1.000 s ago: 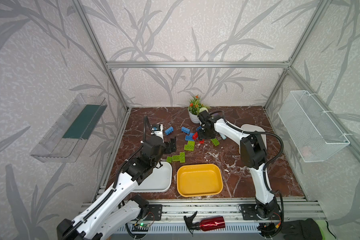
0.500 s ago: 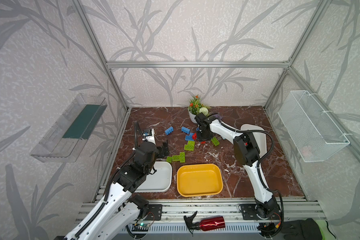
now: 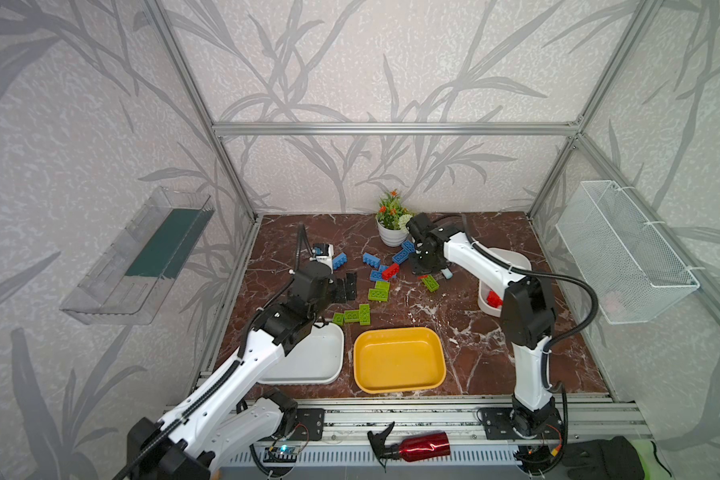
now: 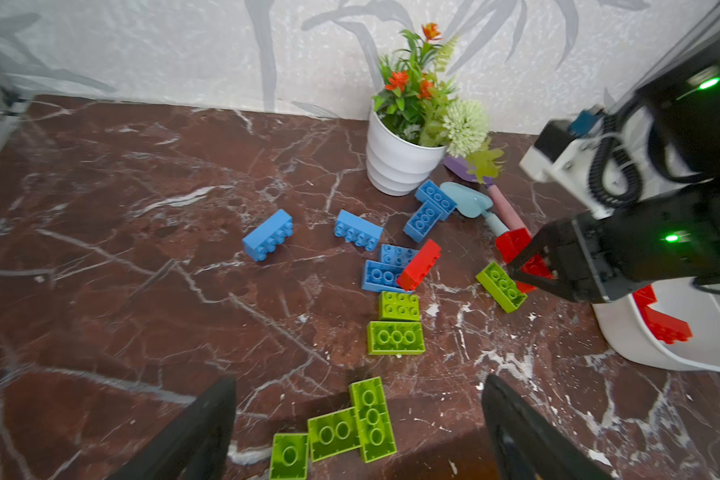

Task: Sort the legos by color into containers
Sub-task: 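Carry the red brick with the right gripper and drop it into the white tub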

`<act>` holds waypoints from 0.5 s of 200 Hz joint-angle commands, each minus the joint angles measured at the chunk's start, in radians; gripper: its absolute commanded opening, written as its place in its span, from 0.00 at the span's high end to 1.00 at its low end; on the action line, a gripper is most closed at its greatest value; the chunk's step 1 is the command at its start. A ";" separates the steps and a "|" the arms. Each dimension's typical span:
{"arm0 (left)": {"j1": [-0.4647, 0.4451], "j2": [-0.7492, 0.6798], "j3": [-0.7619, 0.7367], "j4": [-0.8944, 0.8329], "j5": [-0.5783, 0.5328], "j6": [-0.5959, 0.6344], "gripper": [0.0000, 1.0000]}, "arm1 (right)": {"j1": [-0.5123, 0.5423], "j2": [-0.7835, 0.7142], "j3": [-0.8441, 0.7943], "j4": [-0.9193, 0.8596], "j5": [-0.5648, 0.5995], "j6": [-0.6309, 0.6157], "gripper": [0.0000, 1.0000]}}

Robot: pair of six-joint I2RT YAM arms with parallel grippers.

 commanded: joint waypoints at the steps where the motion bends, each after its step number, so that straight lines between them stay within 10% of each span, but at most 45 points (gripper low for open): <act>1: -0.007 0.093 0.070 0.088 0.134 0.001 0.09 | -0.091 -0.115 -0.114 -0.018 0.048 -0.016 0.77; 100: -0.125 0.424 0.324 0.153 0.184 -0.013 0.09 | -0.443 -0.189 -0.339 0.087 0.090 -0.045 0.76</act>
